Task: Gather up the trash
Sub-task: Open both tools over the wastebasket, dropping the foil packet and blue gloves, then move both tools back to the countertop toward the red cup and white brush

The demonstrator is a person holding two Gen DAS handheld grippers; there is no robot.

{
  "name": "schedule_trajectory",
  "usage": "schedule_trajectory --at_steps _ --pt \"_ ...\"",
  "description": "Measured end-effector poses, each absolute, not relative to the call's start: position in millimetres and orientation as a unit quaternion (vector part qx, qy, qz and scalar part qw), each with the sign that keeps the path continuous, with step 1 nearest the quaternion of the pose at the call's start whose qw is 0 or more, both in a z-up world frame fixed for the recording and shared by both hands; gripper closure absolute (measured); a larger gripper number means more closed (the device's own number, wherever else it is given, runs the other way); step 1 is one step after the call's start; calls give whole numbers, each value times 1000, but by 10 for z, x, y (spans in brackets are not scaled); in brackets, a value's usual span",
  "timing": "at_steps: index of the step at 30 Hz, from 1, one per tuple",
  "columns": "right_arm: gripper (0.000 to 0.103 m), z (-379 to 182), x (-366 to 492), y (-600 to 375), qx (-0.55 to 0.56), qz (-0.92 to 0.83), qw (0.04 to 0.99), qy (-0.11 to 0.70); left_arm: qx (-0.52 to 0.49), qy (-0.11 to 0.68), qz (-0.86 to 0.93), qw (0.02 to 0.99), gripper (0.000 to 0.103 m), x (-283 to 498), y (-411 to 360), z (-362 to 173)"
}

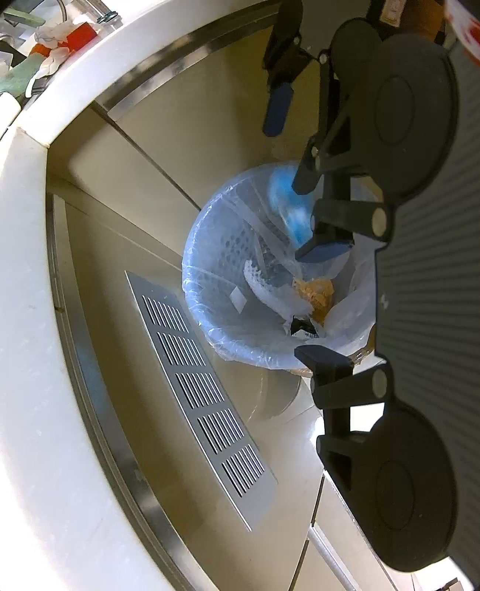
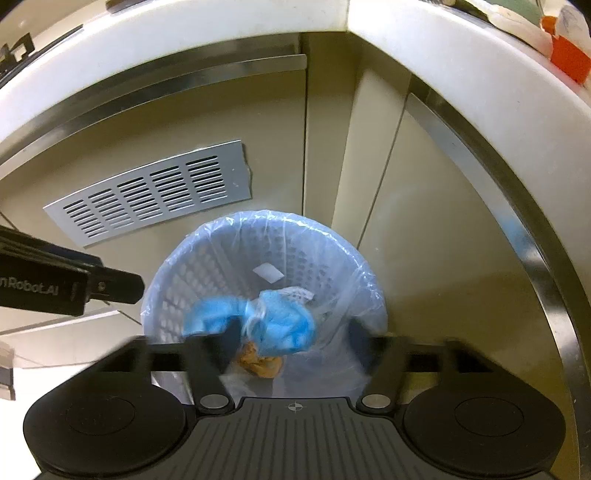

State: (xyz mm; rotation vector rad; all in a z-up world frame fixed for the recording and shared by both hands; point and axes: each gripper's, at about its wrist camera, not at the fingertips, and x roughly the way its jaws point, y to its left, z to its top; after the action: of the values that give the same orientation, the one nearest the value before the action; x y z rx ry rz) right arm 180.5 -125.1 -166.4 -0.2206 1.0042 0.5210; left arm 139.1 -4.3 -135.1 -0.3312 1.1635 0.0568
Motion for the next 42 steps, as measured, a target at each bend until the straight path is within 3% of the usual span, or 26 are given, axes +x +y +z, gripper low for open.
schedule_trajectory --at_steps 19,26,38,42 --pt "35 -1469 1735 -1274 -98 244 845 466 -162 526 14 835 55 1272 18 -1196" --pt "34 -1017 1630 -1307 -76 261 860 433 -176 496 -2 850 53 1190 86 -903" --pt "34 -25 1402 -1517 -27 223 927 300 -142 405 -62 901 44 1224 37 -161" --pt "34 116 1423 -1609 -16 181 943 280 -120 370 -86 917 35 1329 19 28"
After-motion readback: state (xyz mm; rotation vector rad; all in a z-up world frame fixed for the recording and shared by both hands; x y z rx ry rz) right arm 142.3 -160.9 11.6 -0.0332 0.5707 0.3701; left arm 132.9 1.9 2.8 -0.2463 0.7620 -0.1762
